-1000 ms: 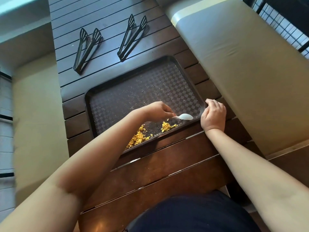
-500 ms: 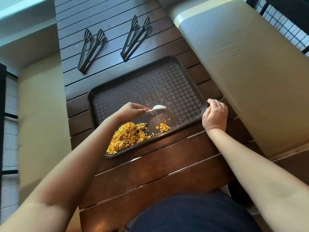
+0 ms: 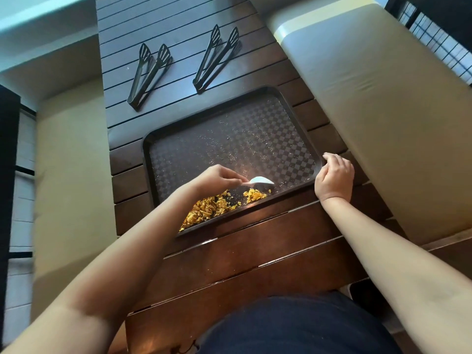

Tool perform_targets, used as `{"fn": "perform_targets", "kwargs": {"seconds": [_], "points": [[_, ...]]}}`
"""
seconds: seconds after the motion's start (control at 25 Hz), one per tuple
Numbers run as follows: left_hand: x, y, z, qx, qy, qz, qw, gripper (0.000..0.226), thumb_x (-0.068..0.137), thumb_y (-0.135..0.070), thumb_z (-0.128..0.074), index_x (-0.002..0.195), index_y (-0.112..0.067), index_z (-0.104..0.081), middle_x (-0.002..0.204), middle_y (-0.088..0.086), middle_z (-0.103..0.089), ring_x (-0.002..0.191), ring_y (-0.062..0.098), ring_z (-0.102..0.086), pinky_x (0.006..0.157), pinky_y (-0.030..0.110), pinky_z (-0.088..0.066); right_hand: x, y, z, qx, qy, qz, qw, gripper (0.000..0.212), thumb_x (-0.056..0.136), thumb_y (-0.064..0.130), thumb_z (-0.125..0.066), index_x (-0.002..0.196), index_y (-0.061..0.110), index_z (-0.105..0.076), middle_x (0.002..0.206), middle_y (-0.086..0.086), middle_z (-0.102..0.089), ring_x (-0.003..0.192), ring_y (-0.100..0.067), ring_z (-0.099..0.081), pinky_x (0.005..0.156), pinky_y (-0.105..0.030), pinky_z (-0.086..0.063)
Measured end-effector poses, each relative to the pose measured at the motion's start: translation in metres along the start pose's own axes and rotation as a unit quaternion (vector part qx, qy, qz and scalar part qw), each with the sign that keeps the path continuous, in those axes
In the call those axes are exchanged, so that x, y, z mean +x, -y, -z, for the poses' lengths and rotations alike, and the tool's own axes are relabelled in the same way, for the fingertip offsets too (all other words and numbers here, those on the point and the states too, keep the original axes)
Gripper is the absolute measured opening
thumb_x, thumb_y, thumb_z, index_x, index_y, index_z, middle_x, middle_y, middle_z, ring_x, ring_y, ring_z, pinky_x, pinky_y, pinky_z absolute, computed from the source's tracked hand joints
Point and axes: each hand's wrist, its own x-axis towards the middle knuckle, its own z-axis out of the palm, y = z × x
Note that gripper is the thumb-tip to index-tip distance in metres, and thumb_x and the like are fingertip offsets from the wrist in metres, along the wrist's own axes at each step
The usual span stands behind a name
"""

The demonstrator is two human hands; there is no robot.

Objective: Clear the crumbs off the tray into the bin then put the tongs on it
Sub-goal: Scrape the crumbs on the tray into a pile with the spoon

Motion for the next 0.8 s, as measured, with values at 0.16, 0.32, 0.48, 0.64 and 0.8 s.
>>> {"fn": "perform_targets", "kwargs": {"seconds": [0.16,0.32,0.48,0.64,0.8], "points": [[-0.001,-0.001,0.001,0.064,0.028,0.015,0.997,0.019,0.087,-0.029,-0.063,0.102,-0.026,-0.073,0.094,-0.015,-0.068,0.084,0.001,-0.059,0.079,0.022,-0.043,0.000,0.001,0.000,0.001,0.002,-0.001,1.000,0.045,0.077,0.015,-0.030,0.099,-0.002,-0.066,0.100,-0.018,-0.068,0.091,-0.040,-0.060,0.085,-0.043,-0.044],[-0.015,0.016,0.028,0.124,0.021,0.038,0.991,0.016,0.087,-0.028,-0.063,0.097,-0.025,-0.074,0.094,-0.009,-0.071,0.088,0.007,-0.062,0.083,0.026,-0.048,-0.001,0.001,0.000,0.001,-0.001,0.001,1.000,0.044,0.077,0.015,-0.031,0.099,-0.002,-0.066,0.100,-0.018,-0.068,0.091,-0.039,-0.060,0.085,-0.043,-0.044],[-0.021,0.037,0.033,-0.073,-0.087,0.037,0.993,0.018,0.094,-0.020,-0.053,0.097,-0.026,-0.070,0.071,-0.006,-0.059,0.058,0.005,-0.044,0.050,0.013,-0.037,-0.001,0.000,-0.001,0.000,0.000,-0.003,1.000,0.045,0.078,0.015,-0.031,0.099,-0.001,-0.066,0.100,-0.018,-0.068,0.092,-0.039,-0.060,0.086,-0.043,-0.044],[-0.009,0.048,0.028,-0.124,-0.230,0.071,0.963,0.027,0.097,-0.021,-0.047,0.116,-0.013,-0.065,0.074,0.004,-0.056,0.057,0.011,-0.041,0.047,0.023,-0.040,0.000,0.001,-0.001,-0.003,0.004,-0.004,1.000,0.045,0.078,0.015,-0.031,0.100,-0.001,-0.066,0.101,-0.018,-0.068,0.093,-0.039,-0.060,0.086,-0.043,-0.044],[-0.003,0.042,0.026,-0.116,-0.255,0.067,0.958,0.028,0.097,-0.021,-0.048,0.118,-0.013,-0.064,0.105,0.012,-0.065,0.077,0.018,-0.057,0.065,0.030,-0.049,-0.001,0.000,-0.001,-0.002,0.007,-0.005,1.000,0.046,0.079,0.016,-0.030,0.101,-0.002,-0.066,0.102,-0.019,-0.067,0.095,-0.039,-0.059,0.088,-0.044,-0.043]]}}
